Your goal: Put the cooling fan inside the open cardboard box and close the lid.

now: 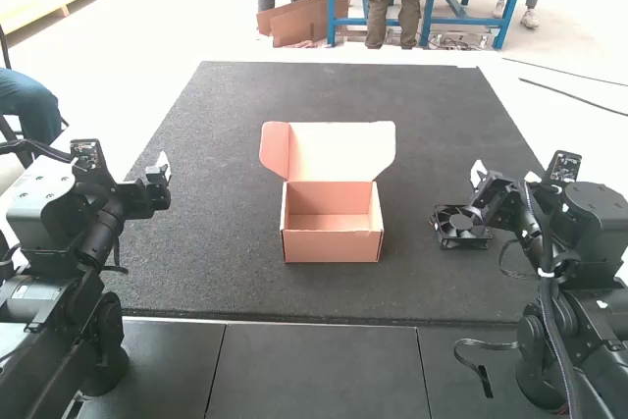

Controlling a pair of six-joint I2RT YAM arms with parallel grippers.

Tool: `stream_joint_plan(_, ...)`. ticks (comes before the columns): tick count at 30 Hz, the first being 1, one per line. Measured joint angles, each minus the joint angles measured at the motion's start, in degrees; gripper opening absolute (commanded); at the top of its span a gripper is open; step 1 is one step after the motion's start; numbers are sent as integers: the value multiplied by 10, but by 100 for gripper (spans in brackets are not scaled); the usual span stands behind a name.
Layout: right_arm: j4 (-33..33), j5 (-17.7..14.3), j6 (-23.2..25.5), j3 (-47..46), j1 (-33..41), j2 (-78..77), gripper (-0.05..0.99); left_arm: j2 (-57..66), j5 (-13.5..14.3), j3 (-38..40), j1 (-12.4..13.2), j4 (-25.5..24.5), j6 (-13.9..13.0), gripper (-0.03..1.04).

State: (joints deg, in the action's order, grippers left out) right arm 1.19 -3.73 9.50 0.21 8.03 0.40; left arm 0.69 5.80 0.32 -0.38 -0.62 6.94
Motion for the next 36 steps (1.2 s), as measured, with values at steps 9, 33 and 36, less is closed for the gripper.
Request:
stream_joint_plan(9, 18, 0, -8, 0, 0, 0, 91, 0, 0, 0, 0, 23, 0, 97)
stream_joint_plan(33, 118, -27, -61, 105, -2, 117, 91, 111, -13, 100, 0, 95, 0, 97)
stream_joint_plan(36, 109, -30, -62, 144, -4, 181, 91, 184, -13, 149, 0, 100, 0, 97)
